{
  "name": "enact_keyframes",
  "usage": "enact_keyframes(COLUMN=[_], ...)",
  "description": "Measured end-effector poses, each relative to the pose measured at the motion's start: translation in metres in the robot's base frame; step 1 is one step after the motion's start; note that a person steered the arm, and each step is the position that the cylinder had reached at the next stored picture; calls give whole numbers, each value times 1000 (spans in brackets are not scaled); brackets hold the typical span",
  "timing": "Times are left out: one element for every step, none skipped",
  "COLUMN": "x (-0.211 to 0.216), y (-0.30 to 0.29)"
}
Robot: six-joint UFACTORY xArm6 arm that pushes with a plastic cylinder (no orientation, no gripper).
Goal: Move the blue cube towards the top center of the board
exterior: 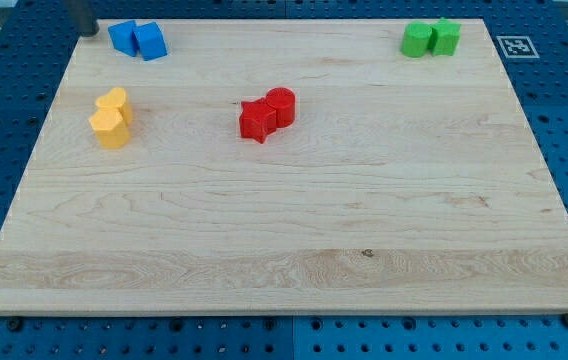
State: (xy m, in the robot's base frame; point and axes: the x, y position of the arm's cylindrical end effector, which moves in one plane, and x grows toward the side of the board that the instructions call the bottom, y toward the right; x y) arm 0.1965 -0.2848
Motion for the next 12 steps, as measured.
enact_keyframes(x=[-5,-5,-5,15,30,12,-5,1,34,79,68,56], y=[16,64,105,112,117,105,86,91,101,106,121,170])
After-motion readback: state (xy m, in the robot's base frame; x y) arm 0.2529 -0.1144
